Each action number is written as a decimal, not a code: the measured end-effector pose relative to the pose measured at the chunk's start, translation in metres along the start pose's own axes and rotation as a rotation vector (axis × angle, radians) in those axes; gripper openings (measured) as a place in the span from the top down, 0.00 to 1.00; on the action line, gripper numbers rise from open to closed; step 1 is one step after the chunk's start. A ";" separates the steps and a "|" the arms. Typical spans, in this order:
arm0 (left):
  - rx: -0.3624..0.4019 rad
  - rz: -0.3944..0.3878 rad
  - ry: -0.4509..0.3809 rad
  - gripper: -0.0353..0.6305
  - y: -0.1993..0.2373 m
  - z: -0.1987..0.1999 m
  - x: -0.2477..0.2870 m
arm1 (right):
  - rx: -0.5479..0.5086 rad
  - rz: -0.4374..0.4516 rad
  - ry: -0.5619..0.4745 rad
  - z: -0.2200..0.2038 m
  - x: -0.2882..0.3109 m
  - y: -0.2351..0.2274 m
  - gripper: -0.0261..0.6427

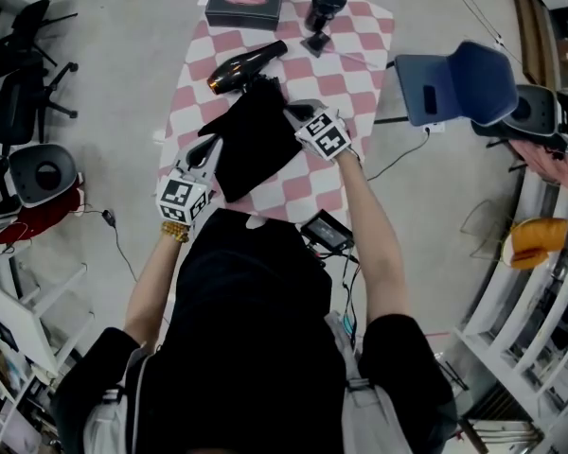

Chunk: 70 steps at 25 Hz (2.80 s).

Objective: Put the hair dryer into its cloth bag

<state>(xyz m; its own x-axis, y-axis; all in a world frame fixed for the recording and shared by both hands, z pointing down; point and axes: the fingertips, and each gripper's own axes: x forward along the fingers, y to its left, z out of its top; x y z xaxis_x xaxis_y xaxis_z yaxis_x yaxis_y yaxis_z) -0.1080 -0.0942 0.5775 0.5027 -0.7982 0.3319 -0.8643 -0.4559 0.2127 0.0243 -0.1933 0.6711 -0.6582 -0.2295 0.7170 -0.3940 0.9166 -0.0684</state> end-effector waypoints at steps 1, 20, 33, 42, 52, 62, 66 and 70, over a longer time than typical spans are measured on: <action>-0.008 -0.009 -0.002 0.91 -0.002 0.003 0.002 | -0.038 -0.012 -0.031 0.012 -0.009 0.009 0.93; -0.423 -0.196 0.029 0.65 -0.012 0.034 0.002 | -0.984 -0.098 -0.122 0.090 -0.052 0.189 0.93; -0.544 -0.179 0.153 0.72 -0.018 -0.005 0.003 | -1.112 -0.082 -0.119 0.081 -0.039 0.202 0.92; -0.502 -0.134 0.137 0.90 -0.001 -0.013 -0.010 | -0.671 0.109 -0.275 0.100 -0.054 0.177 0.86; -0.496 -0.121 0.081 0.90 0.016 -0.016 -0.018 | 0.238 -0.003 -0.095 0.071 0.039 -0.007 0.75; -0.478 -0.132 0.068 0.90 0.018 -0.006 -0.009 | 0.357 0.062 0.153 0.046 0.117 -0.003 0.61; -0.488 -0.133 0.073 0.89 0.020 -0.007 -0.008 | 0.228 0.032 0.257 0.039 0.134 0.004 0.61; -0.489 -0.125 0.081 0.90 0.026 -0.010 -0.008 | 0.207 0.000 0.260 0.038 0.135 0.004 0.63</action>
<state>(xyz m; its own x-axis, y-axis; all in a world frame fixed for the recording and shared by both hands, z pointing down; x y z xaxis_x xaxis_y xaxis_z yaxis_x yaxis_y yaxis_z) -0.1342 -0.0963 0.5894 0.6186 -0.7073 0.3422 -0.6970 -0.2930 0.6545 -0.0907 -0.2327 0.7412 -0.4830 -0.1140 0.8682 -0.5334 0.8246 -0.1885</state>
